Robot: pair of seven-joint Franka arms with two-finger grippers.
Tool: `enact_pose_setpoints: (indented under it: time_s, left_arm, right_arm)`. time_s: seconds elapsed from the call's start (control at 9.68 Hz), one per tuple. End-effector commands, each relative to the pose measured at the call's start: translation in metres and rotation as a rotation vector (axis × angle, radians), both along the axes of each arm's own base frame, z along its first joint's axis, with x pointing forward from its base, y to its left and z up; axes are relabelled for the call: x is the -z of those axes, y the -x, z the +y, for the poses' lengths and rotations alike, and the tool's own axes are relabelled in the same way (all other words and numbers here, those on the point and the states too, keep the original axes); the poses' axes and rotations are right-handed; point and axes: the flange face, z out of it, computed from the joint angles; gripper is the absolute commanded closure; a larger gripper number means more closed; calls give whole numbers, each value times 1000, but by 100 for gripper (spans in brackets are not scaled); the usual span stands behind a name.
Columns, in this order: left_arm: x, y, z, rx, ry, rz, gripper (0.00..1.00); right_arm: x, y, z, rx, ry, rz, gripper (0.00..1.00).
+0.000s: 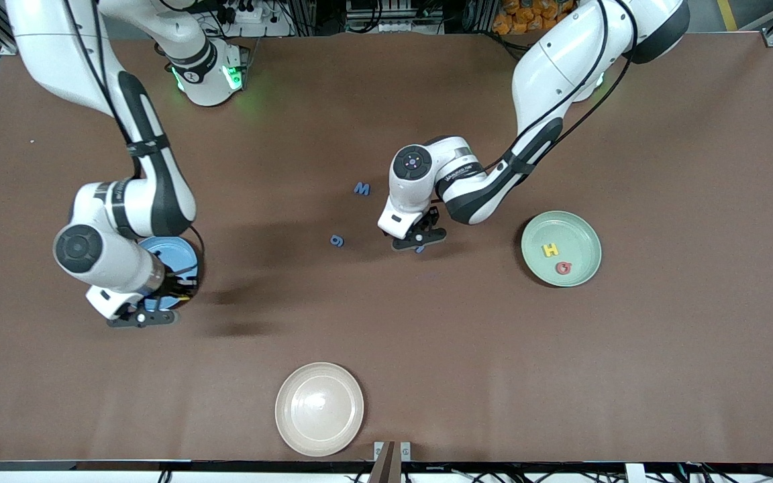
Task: Sort upper and lower case letters into plates
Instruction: 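Grasp the teal R with the left gripper while the right gripper places the u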
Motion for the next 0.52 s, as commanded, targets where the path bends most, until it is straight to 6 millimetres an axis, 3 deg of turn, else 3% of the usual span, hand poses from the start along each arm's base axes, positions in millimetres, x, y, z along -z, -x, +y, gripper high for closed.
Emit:
enact_pose_setpoints:
  time_s: [0.0, 0.31, 0.41]
  left_arm:
    - [0, 8, -12, -1, 0, -22, 28]
    - [4, 16, -18, 67, -7, -22, 38]
    - [6, 15, -15, 96, -10, -21, 50]
  right_arm:
    - [12, 41, -23, -3, -2, 1, 100]
    - [20, 45, -38, 6, 0, 19, 100]
    - [21, 44, -43, 6, -1, 21, 72]
